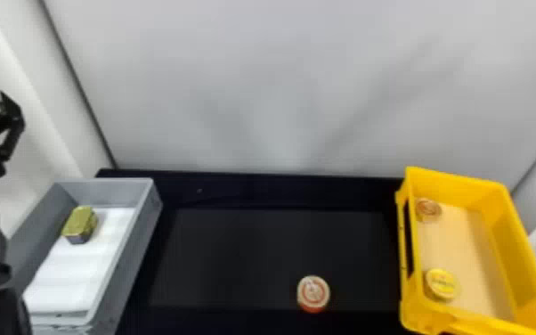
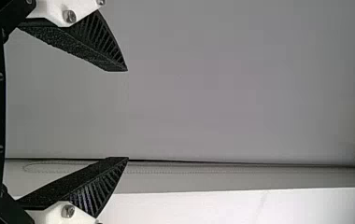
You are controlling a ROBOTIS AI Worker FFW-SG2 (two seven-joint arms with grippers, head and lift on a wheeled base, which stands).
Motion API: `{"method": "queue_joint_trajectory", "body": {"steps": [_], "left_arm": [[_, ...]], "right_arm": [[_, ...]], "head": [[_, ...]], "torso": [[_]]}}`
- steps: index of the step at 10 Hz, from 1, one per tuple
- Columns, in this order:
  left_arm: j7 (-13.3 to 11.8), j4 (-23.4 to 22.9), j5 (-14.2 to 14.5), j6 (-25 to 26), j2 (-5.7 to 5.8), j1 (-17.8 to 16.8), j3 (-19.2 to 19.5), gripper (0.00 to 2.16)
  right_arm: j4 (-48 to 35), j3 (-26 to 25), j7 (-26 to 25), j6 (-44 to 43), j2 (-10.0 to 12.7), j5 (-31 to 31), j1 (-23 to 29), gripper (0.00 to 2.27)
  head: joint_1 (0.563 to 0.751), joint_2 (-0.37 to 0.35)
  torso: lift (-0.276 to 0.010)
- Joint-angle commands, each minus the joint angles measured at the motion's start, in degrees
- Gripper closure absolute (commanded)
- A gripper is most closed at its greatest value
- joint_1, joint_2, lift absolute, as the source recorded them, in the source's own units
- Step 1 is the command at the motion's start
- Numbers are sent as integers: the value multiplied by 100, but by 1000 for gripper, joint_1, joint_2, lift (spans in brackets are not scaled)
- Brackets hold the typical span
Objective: Pick up the round yellow can and place it in the yellow rectangular box
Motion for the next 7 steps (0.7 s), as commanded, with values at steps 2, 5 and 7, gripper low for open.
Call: {"method": "queue_joint_trajectory", "body": {"steps": [2, 5, 7], "left_arm": [[0, 6, 0, 0, -15, 0, 0, 96], [0, 6, 0, 9, -15, 0, -8, 96], [0, 6, 0, 18, -15, 0, -17, 98]], "right_arm": [[-9, 1, 9, 3, 0, 1, 0, 116], [-18, 36, 9, 12, -9, 27, 0, 116], [-18, 168, 9, 38, -26, 54, -27, 116]], "head": [[694, 14], [694, 14], [694, 14]], "torso": [[-60], [-60], [-60]]}}
